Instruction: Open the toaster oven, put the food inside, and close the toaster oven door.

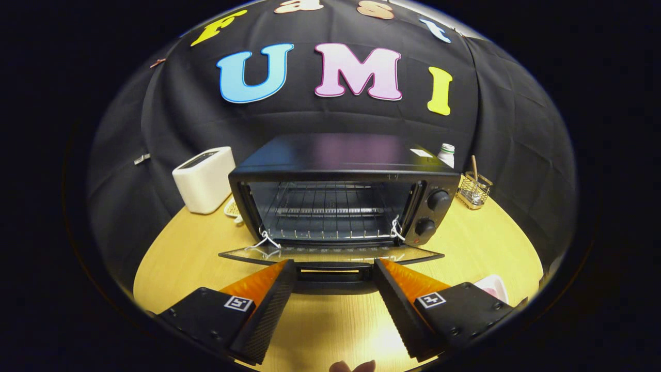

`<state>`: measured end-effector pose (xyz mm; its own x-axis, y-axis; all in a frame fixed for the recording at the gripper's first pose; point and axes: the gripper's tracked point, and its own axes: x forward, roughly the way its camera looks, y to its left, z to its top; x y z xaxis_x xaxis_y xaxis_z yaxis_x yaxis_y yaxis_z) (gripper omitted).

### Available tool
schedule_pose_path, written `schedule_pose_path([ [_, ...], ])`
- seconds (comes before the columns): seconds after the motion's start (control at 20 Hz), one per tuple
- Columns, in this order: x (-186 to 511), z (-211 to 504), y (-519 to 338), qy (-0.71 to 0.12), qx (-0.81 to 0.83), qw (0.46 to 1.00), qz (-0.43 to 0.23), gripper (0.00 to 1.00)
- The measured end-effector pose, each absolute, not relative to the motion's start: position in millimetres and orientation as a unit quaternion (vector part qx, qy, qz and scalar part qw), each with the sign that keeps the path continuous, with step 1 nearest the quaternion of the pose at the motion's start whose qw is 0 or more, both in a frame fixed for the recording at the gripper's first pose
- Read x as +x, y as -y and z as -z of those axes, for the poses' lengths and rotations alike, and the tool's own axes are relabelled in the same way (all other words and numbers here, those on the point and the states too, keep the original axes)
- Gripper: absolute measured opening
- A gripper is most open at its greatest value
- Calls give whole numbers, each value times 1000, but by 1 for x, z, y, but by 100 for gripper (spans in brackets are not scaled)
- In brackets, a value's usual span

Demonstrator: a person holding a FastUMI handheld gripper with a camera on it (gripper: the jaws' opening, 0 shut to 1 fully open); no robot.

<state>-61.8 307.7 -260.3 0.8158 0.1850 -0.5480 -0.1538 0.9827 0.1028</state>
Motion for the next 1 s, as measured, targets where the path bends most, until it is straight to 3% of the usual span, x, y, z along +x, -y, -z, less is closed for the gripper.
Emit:
schedule_pose_path([
  [0.65,-116,329,-309,-386,-19,914,-124,99],
  [1.0,-119,305,-305,-384,17,911,-147,99],
])
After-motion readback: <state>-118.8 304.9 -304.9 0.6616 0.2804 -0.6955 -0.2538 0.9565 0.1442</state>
